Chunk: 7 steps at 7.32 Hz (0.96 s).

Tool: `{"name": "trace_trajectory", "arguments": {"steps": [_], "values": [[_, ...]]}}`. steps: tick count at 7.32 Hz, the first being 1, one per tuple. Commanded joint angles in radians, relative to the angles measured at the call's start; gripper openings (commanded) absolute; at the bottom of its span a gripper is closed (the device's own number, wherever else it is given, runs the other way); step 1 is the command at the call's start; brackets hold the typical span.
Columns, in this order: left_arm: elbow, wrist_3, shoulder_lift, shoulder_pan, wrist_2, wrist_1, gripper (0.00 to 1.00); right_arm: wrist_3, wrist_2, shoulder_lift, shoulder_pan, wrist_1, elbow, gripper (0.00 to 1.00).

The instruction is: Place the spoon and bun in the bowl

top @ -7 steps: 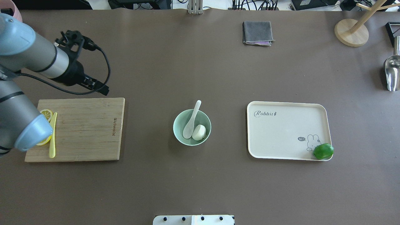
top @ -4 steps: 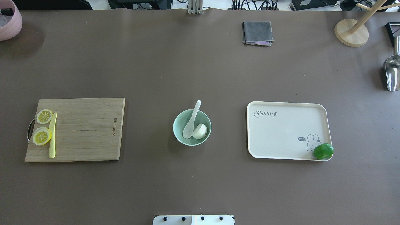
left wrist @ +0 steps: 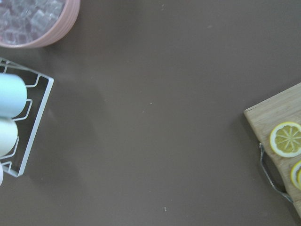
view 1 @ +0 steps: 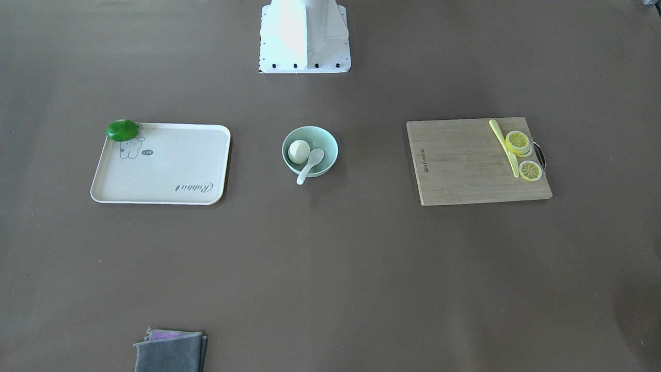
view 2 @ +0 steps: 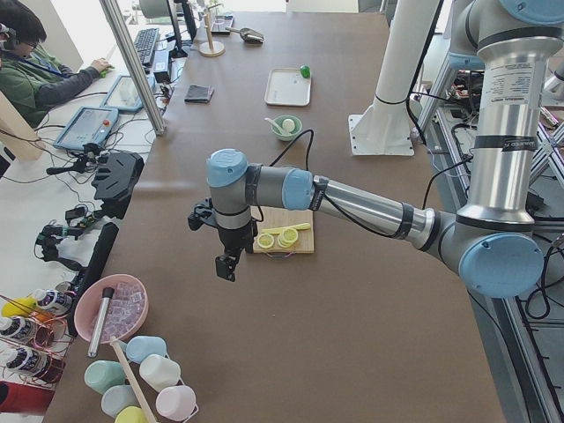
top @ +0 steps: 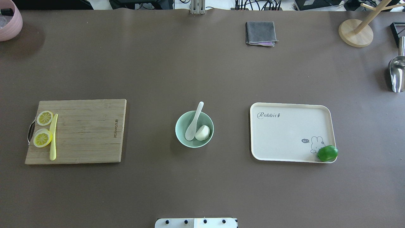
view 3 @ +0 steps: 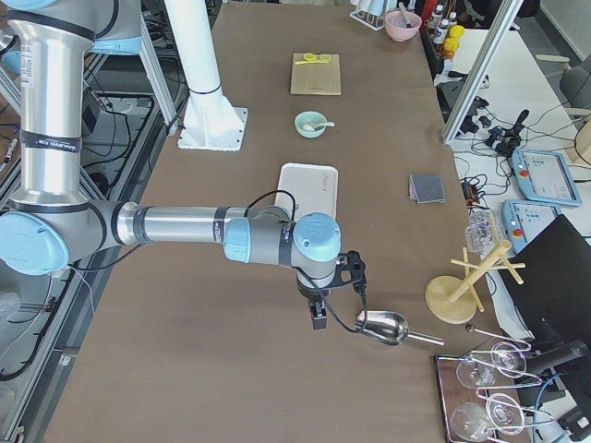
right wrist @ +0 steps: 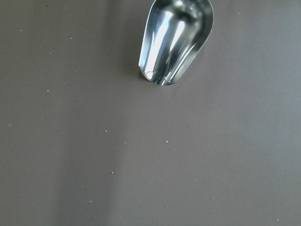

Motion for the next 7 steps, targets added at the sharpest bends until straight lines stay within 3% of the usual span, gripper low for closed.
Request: {"name": "trace_trajectory", "arguments": {"steps": [1, 3, 7], "values": [[0.009, -0.009, 0.062, -0.014, -0.003, -0.018, 0.98, 0.1, -0.007, 0.004, -0.04, -0.003, 0.019, 1.0], [0.012, -0.071, 0.108, -0.014, -0.109, -0.088, 0.98, 0.098, -0.006, 0.001, -0.05, 0.004, 0.017, 1.0], [-0.014, -0.095, 0.098, -0.012, -0.097, -0.096, 0.98, 0.088, -0.003, 0.001, -0.062, 0.007, 0.014, 1.0]]}}
